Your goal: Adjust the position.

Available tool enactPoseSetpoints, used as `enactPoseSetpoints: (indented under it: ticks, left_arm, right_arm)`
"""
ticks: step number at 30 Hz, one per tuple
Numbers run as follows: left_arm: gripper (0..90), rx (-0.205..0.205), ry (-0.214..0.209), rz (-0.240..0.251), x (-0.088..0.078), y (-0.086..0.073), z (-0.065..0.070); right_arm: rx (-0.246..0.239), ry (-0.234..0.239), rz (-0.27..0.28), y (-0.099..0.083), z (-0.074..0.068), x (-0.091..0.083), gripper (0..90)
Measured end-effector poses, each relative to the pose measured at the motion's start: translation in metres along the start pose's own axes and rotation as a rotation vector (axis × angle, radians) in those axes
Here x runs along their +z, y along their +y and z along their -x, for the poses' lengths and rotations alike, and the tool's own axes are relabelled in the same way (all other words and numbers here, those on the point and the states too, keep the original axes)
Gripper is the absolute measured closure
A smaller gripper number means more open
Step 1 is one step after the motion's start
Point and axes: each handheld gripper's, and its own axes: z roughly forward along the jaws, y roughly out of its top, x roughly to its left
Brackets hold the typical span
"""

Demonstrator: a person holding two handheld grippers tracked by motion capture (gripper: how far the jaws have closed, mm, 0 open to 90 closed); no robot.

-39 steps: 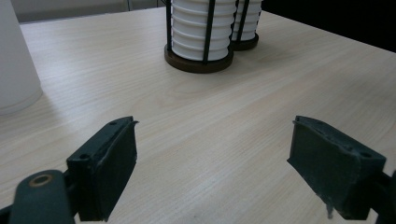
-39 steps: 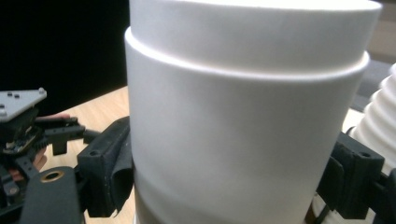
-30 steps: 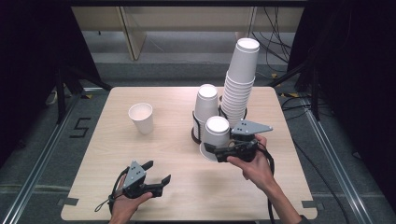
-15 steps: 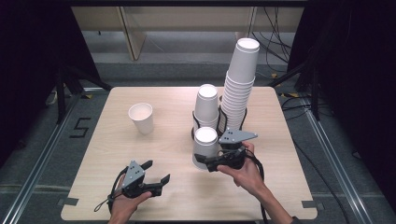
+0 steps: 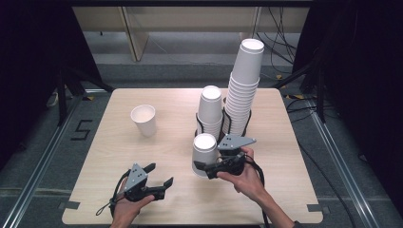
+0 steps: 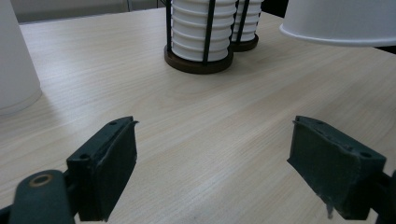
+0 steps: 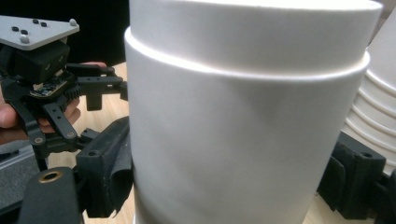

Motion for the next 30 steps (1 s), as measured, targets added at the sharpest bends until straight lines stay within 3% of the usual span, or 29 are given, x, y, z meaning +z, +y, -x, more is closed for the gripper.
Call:
enactPoseSetpoints:
  ticks: [1,4,6,11,13,15,17,18,19,22,27,28,30]
  left_arm:
    - [14.6,-0.003,-0.002,0.003,0.000,0.000,0.000]
    - [14.6,-0.022,-0.016,0.018,-0.001,0.000,0.001]
    - [14.6,-0.041,-0.044,0.045,-0.001,0.000,0.002]
    - [14.6,-0.083,-0.126,0.107,0.000,0.003,0.009]
    - [14.6,-0.076,-0.168,0.123,0.002,0.005,0.015]
    - [14.6,-0.062,-0.189,0.132,0.004,0.006,0.020]
    - [14.6,-0.065,-0.215,0.141,0.006,0.007,0.024]
    - [14.6,-0.066,-0.221,0.147,0.007,0.008,0.026]
    - [14.5,-0.067,-0.237,0.156,0.008,0.008,0.027]
    - [14.5,-0.059,-0.248,0.154,0.010,0.009,0.031]
    - [14.5,-0.057,-0.241,0.160,0.013,0.009,0.032]
    - [14.5,-0.065,-0.255,0.180,0.015,0.009,0.032]
    - [14.5,-0.069,-0.264,0.169,0.015,0.009,0.033]
  right_arm:
    - [-0.024,-0.002,0.019,0.001,0.002,0.001,17.7]
    - [-0.002,0.001,0.018,0.002,0.001,0.000,17.7]
    - [0.010,0.000,0.015,0.002,0.000,0.000,17.7]
    - [-0.018,-0.003,0.028,0.003,-0.001,0.004,17.7]
    - [-0.022,-0.001,0.047,0.003,-0.002,0.007,17.7]
    - [-0.011,0.020,0.032,0.003,-0.003,0.008,17.7]
    - [0.020,0.037,0.036,0.003,-0.006,0.010,17.7]
    - [-0.020,0.037,0.046,0.003,-0.005,0.012,17.8]
    - [-0.003,0.038,0.036,0.003,-0.008,0.012,17.8]
    - [-0.010,0.072,0.036,0.003,-0.013,0.017,17.8]
    - [-0.034,0.090,0.032,0.004,-0.020,0.023,17.9]
    - [-0.038,0.090,0.043,0.004,-0.021,0.025,17.9]
    - [-0.038,0.098,0.035,0.004,-0.024,0.027,18.0]
